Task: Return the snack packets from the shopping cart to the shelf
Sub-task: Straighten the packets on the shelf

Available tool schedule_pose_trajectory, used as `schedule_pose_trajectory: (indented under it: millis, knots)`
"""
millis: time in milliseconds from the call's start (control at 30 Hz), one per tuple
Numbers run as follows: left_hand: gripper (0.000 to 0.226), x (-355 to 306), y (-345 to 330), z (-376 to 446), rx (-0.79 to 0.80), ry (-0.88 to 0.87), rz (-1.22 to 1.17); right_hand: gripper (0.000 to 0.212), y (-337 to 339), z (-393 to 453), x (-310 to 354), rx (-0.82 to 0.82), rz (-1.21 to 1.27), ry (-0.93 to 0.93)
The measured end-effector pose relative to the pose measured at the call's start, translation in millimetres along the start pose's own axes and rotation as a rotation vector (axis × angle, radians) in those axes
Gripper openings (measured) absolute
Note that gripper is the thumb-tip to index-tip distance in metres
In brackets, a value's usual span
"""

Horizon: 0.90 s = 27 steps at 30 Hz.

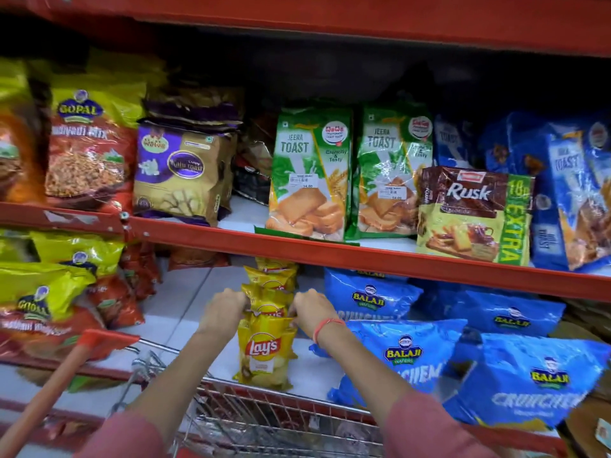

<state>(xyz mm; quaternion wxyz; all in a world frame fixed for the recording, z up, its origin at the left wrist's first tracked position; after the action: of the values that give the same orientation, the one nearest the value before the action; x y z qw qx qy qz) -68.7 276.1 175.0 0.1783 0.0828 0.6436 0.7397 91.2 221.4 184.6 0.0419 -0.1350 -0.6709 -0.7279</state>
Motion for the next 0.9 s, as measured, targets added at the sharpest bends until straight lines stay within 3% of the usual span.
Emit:
schedule_pose_trajectory:
  millis: [233,433,633,733,900]
  knots:
    - [0.031,-14,9,-6,-0.014,-0.004,-0.011,0.036,8,-11,-17,-0.019,0.088,0.025]
    - [0.045,-99,30,-22,0.023,-0.142,-0.479,0.057,61,-41,-85,-0.025,0.157,-0.019]
    - [0.05,-176,27,-31,0.088,-0.212,-0.515,0.074,104,-72,-153,-0.023,0.118,-0.067]
    - [0.041,-187,18,-26,0.076,-0.174,-0.41,0.064,110,-83,-191,0.023,-0.003,-0.13]
    - [0.026,-189,14,-21,-0.031,-0.101,-0.31,0.029,104,-91,-217,-0.067,-0.055,-0.214]
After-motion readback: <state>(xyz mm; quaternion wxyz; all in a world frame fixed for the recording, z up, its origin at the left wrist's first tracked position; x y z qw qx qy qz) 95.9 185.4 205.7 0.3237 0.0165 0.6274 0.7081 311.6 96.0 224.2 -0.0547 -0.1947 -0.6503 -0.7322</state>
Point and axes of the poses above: each hand's wrist, its own z-axis towards the middle knuckle, its own y-axis out of the back of the hand, x = y × z, the point moved 4 cm from there along z, towards the middle knuckle, and after that the axes turned 12 degrees about -x, right-handed, at the moved point
